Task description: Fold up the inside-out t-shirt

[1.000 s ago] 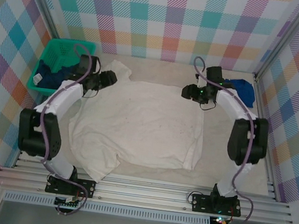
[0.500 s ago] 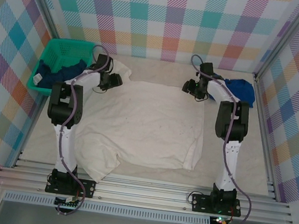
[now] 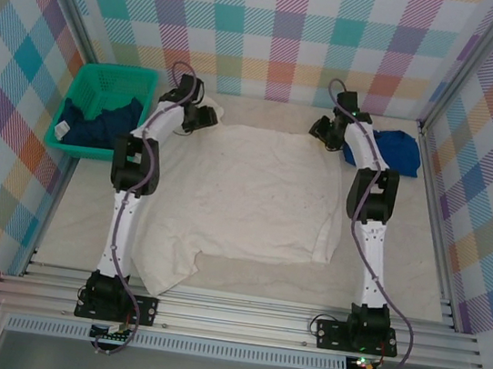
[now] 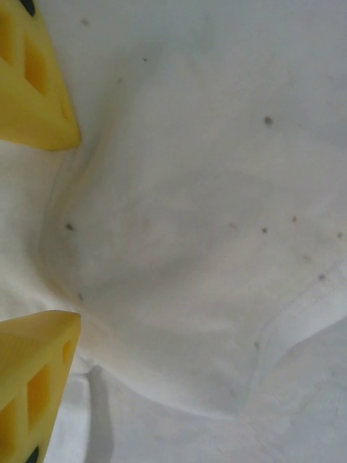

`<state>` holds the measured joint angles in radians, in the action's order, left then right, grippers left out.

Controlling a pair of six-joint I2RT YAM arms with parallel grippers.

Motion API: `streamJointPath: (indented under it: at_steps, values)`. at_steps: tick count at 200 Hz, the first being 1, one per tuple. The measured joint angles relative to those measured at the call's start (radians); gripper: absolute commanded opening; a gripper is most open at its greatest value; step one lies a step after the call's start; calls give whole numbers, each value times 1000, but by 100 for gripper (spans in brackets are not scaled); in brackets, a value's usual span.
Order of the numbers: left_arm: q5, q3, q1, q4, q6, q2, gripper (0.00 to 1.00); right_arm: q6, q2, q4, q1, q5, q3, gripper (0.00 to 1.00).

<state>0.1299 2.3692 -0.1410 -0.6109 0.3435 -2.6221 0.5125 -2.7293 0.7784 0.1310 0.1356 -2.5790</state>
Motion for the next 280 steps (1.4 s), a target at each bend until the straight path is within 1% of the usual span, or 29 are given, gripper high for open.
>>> streamJointPath:
  at_steps: [13, 27, 50, 64, 80, 90, 100, 116, 133, 149, 164, 175, 190, 205, 217, 244, 280]
  values:
    - [6, 134, -3, -30, 0, -74, 62, 0, -55, 4, -5, 11, -92, 44]
    - [15, 241, -7, -50, 1, -134, 63, -3, -72, 0, -8, 30, -121, 47]
    - [35, 286, -7, -74, 0, -149, 65, -36, -65, 3, -10, 59, -122, 52]
    - [45, 291, -7, -83, 0, -140, 66, -80, -14, 10, -6, 60, -51, 54]
    - [58, 249, -7, -96, 0, -95, 67, -136, 127, 15, 0, 34, 146, 56]
    - [65, 161, -8, -93, 0, -24, 69, -167, 253, 12, 12, 1, 309, 57]
    - [71, 21, -9, -70, 2, 81, 70, -195, 396, -2, 32, -33, 486, 58]
    - [80, -237, -9, -10, 15, 291, 70, -217, 638, -19, 79, -81, 742, 59]
    - [98, -541, -14, 120, 57, 544, 71, -226, 876, -44, 139, -126, 972, 60]
    - [109, -815, -23, 225, 101, 784, 70, -220, 1044, -53, 196, -153, 1154, 60]
    - [103, -1013, -47, 300, 129, 950, 70, -197, 1152, -44, 227, -173, 1311, 60]
    - [90, -1147, -73, 334, 145, 1045, 71, -171, 1195, -30, 242, -198, 1413, 60]
    - [77, -1313, -109, 356, 167, 1137, 71, -129, 1229, -8, 267, -237, 1532, 60]
    - [62, -1455, -133, 356, 189, 1190, 71, -82, 1247, 13, 300, -273, 1625, 60]
    - [48, -1539, -138, 351, 197, 1212, 71, -55, 1252, 19, 324, -292, 1664, 60]
    - [-3, -1644, -138, 353, 203, 1219, 71, -13, 1248, 11, 354, -320, 1684, 61]
    - [-51, -1704, -138, 360, 203, 1219, 71, 12, 1179, -5, 355, -356, 1683, 58]
